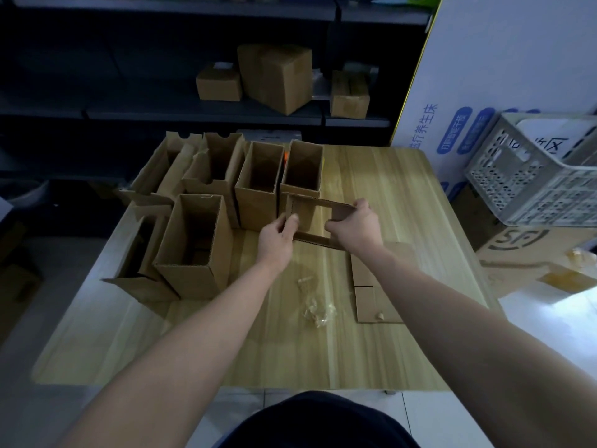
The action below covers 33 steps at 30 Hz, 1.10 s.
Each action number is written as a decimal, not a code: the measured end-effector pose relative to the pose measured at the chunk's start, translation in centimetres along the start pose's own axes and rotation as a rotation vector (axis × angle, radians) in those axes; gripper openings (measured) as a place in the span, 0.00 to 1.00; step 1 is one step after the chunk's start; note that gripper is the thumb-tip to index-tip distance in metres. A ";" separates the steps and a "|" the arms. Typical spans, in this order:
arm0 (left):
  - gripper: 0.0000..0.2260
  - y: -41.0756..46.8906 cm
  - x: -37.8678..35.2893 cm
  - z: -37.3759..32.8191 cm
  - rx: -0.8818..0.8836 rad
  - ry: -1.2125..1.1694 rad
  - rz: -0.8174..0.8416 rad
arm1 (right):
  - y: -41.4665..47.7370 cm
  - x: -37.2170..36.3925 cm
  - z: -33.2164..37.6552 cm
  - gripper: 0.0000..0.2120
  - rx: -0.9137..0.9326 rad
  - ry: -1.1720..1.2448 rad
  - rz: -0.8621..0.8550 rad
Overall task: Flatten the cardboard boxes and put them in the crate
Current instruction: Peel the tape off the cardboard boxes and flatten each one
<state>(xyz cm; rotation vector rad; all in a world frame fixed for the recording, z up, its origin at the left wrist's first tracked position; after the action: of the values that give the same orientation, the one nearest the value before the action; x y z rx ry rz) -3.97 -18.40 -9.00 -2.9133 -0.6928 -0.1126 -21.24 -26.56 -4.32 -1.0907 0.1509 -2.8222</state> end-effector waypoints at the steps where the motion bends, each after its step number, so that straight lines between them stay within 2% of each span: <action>1: 0.21 -0.1 -0.1 0.0 -0.001 0.008 -0.002 | 0.0 -0.1 -0.2 0.29 -0.025 0.029 0.017; 4: 0.24 -0.2 -0.2 -0.1 0.017 -0.030 -0.050 | -0.2 -0.7 -0.2 0.27 -0.063 0.064 0.106; 8: 0.18 0.0 -1.5 -0.1 0.038 -0.155 -0.040 | -0.2 -0.6 -0.4 0.19 -0.093 0.076 0.149; 11: 0.16 0.3 -2.0 0.4 0.066 -0.280 -0.033 | -0.1 -0.5 -0.6 0.22 -0.117 0.127 0.184; 13: 0.16 0.9 -1.8 1.1 0.114 -0.347 -0.058 | -0.6 -0.6 -0.2 0.18 -0.069 0.076 0.230; 16: 0.11 1.4 -2.0 1.2 0.195 -0.459 -0.111 | -1.9 -1.9 0.0 0.14 -0.006 -0.027 0.439; 18: 0.10 1.6 -1.9 1.7 0.252 -0.510 -0.171 | -2.4 -2.5 -0.9 0.13 -0.038 0.026 0.566; 19: 0.10 1.5 -1.9 2.0 0.279 -0.541 -0.184 | -2.1 -2.2 -1.6 0.13 -0.076 0.064 0.563; 21: 0.10 1.2 -2.3 2.8 0.344 -0.597 -0.167 | -0.9 -0.5 -3.1 0.17 -0.133 0.088 0.442; 23: 0.09 0.9 -2.9 3.4 0.382 -0.582 -0.131 | 0.2 1.3 -5.2 0.29 -0.169 -0.050 0.308; 25: 0.08 0.6 -3.6 3.5 0.386 -0.521 -0.111 | 0.4 2.3 -7.5 0.40 -0.263 -0.072 0.298; 26: 0.09 0.4 -4.0 3.6 0.399 -0.494 -0.113 | 0.4 2.4 -8.7 0.41 -0.323 -0.044 0.319; 29: 0.15 -0.2 -4.7 5.1 0.527 -0.443 -0.129 | 0.4 3.2 -11.7 0.28 -0.458 -0.010 0.338; 31: 0.15 -0.8 -6.5 5.8 0.610 -0.412 -0.012 | 0.8 4.3 -13.3 0.21 -0.504 0.018 0.246; 33: 0.15 -1.4 -8.8 6.1 0.594 -0.210 0.169 | 1.2 5.4 -14.9 0.18 -0.530 0.024 0.167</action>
<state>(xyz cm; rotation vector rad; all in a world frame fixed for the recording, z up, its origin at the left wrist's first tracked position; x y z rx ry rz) -12.20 -20.10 -15.82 -2.4065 -0.4088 0.3603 -35.19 -27.72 -11.92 -1.0602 0.9878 -2.7059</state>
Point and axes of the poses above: each hand's wrist, its own y-axis towards the middle knuckle, its own x-axis out of the back of the hand, z = x × y, the point moved 9 cm from there along y, towards the middle knuckle, and after that the axes turned 3 degrees about -x, right-handed, at the moved point
